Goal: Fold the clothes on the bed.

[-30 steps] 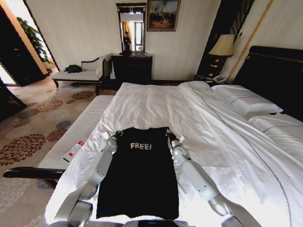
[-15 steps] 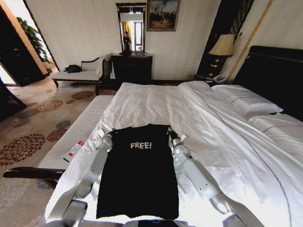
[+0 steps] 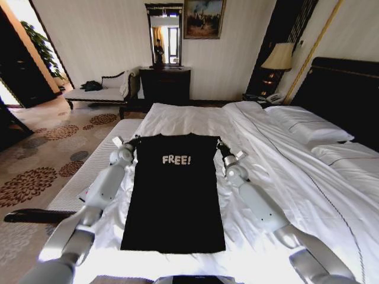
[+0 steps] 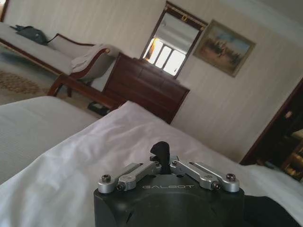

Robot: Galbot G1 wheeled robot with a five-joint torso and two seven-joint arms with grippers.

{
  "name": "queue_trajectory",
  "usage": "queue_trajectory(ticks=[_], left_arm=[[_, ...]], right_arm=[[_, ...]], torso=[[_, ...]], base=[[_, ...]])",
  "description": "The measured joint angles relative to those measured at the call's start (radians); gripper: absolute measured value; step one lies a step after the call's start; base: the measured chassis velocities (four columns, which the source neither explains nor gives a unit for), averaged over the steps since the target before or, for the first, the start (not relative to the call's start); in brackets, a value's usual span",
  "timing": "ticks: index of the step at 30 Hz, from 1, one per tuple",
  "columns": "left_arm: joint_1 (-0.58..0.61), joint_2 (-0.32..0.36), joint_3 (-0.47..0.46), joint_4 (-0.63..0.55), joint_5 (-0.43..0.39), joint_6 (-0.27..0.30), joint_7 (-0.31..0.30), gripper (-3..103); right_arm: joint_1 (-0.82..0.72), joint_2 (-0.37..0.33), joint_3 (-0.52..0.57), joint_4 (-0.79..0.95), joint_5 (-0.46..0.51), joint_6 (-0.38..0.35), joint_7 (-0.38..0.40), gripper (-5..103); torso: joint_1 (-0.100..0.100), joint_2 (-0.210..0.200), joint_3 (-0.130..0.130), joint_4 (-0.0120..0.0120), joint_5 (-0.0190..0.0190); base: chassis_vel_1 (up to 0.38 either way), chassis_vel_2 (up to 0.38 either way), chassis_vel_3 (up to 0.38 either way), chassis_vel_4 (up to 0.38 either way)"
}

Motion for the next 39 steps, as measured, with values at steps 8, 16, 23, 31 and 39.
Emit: queue_trajectory(ticks=[8, 16, 23, 31, 39], left_arm=[[0.050, 0.053, -0.018, -0.170, -0.071, -0.008, 0.013, 2], [0.314, 0.136, -0.124, -0.447, -0.111, -0.001, -0.036, 2], [0.648, 0.155, -0.292, -0.678, -0.100, 0.020, -0.074, 2], [0.920, 0.147, -0.396, -0.809, -0.033, 0.027, -0.075, 2], [1.094, 0.123, -0.444, -0.852, 0.013, 0.025, -0.071, 2]], right_arm=[[-0.004, -0.068, 0.005, 0.115, 0.024, 0.011, 0.010, 0], [-0.199, -0.141, 0.079, 0.304, 0.001, -0.030, 0.075, 0], [-0.445, -0.166, 0.148, 0.462, -0.035, -0.042, 0.091, 0], [-0.668, -0.126, 0.184, 0.558, -0.149, -0.028, 0.115, 0], [-0.762, -0.108, 0.180, 0.581, -0.175, -0.026, 0.140, 0]], torso=[[0.000, 0.000, 0.000, 0.0002, -0.0002], [0.000, 0.000, 0.000, 0.0003, -0.0004], [-0.001, 0.000, -0.001, 0.0003, 0.0000], [0.000, 0.000, 0.000, 0.0000, 0.0002], [0.000, 0.000, 0.000, 0.0004, 0.0000]], base=[[0.000, 0.000, 0.000, 0.000], [0.000, 0.000, 0.000, 0.000], [0.000, 0.000, 0.000, 0.000], [0.000, 0.000, 0.000, 0.000], [0.000, 0.000, 0.000, 0.000]])
